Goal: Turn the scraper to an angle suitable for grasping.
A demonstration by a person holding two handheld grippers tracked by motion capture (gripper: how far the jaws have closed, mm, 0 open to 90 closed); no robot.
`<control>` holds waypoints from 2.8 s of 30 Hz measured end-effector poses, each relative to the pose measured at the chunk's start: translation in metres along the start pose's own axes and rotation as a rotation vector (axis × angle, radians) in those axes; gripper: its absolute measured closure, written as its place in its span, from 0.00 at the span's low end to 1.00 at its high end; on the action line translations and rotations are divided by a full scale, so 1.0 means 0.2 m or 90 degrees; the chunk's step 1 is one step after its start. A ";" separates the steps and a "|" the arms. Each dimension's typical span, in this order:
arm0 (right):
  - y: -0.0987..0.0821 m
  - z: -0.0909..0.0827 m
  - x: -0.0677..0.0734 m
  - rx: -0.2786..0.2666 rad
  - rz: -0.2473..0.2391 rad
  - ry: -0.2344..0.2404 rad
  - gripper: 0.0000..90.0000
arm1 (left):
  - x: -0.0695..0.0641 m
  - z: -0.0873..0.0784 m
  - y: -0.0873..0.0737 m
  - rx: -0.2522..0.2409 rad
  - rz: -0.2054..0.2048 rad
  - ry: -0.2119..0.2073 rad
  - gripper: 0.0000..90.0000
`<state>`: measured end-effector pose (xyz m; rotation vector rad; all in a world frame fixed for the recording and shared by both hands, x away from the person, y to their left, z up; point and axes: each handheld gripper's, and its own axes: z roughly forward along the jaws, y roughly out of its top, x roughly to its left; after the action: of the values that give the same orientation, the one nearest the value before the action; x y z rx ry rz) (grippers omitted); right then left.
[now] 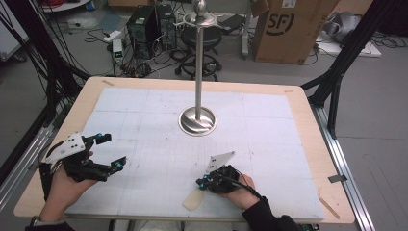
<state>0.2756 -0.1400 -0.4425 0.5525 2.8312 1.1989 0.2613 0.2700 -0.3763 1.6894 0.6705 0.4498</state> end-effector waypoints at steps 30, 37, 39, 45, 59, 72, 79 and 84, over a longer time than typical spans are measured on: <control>-0.17 -0.22 -0.17 -0.008 0.071 -0.160 1.00 | -0.04 0.06 0.01 0.009 0.013 -0.015 0.02; -0.07 -0.09 -0.21 -0.030 0.055 -0.150 1.00 | -0.03 0.01 0.01 0.003 0.011 0.001 0.02; -0.04 -0.05 -0.22 -0.040 0.054 -0.144 1.00 | -0.03 -0.01 0.00 0.002 0.010 0.005 0.02; 0.01 0.02 -0.21 -0.059 0.040 -0.163 1.00 | -0.04 -0.03 0.01 -0.010 0.002 0.004 0.02; 0.09 0.08 0.14 -0.027 -0.055 0.013 1.00 | -0.02 -0.01 0.00 0.001 0.004 0.009 0.02; 0.05 0.07 0.23 0.024 -0.099 -0.022 1.00 | -0.02 0.04 0.00 0.009 0.005 -0.004 0.02; -0.03 -0.04 0.21 0.036 -0.080 -0.030 1.00 | -0.01 0.09 0.01 0.014 0.007 -0.014 0.02; -0.09 -0.11 0.17 0.049 -0.068 -0.050 1.00 | -0.01 0.11 0.01 0.018 0.008 -0.019 0.02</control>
<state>0.2344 -0.1555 -0.4346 0.4348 2.8109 1.0323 0.2733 0.2514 -0.3801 1.7248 0.6477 0.4247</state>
